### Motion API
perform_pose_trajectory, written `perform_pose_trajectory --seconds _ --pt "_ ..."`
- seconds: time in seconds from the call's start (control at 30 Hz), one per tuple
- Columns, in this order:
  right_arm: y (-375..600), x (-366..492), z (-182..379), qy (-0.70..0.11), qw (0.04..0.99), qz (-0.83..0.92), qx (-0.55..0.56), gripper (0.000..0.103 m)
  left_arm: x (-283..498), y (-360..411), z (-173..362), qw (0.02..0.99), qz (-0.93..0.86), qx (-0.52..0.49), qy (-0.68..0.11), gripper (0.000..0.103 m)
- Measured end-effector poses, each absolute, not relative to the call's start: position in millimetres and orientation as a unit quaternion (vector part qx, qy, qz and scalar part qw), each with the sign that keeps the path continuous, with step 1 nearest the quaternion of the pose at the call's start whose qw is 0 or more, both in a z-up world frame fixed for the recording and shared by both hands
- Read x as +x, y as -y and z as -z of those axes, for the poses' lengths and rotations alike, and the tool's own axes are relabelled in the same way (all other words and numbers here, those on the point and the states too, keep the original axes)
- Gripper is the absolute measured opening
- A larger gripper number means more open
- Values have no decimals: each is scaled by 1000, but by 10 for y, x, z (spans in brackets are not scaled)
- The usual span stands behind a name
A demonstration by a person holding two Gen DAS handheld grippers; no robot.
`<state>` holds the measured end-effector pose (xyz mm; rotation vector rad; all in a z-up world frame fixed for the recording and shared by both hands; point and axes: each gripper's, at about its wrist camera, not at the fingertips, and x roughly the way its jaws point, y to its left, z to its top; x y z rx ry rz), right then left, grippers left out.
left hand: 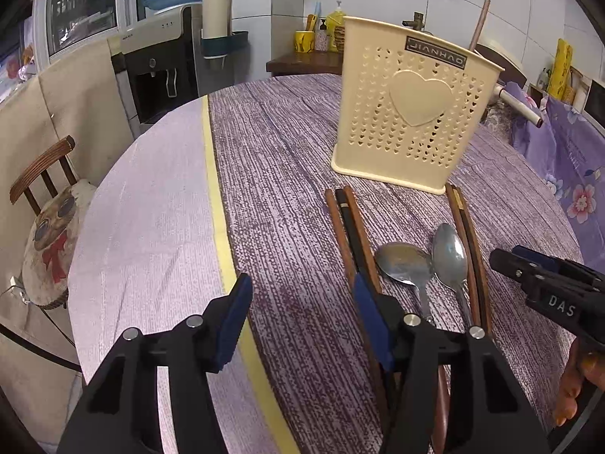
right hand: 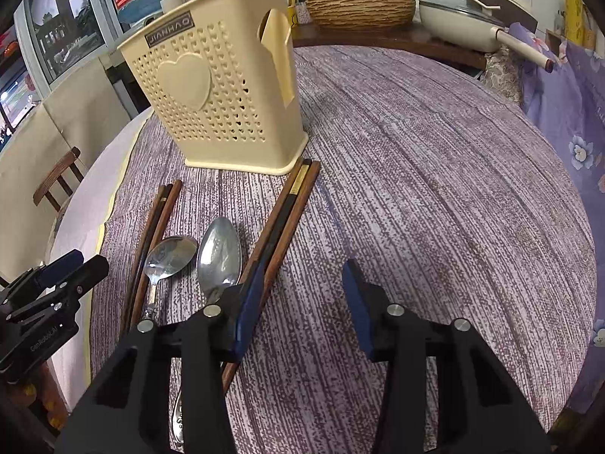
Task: Organize utensils
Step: 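Move both grippers back down to the remaining chopsticks and spoons on the table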
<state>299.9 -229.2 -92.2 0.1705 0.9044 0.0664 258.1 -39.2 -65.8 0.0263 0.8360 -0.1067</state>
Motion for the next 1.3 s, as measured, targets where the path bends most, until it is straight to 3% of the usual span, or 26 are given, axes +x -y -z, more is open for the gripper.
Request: perform_pose_trajectory --seconds 0.87,1.17,1.3 --pt "2268 3440 945 -460 887 12 37 22 2783 519 675 903 65 33 -424 52" --pt "2541 3407 929 -459 873 -27 162 23 2993 535 736 898 59 28 -436 51" --pt "2508 3448 910 -460 874 -32 153 23 3050 537 797 894 56 26 -443 50"
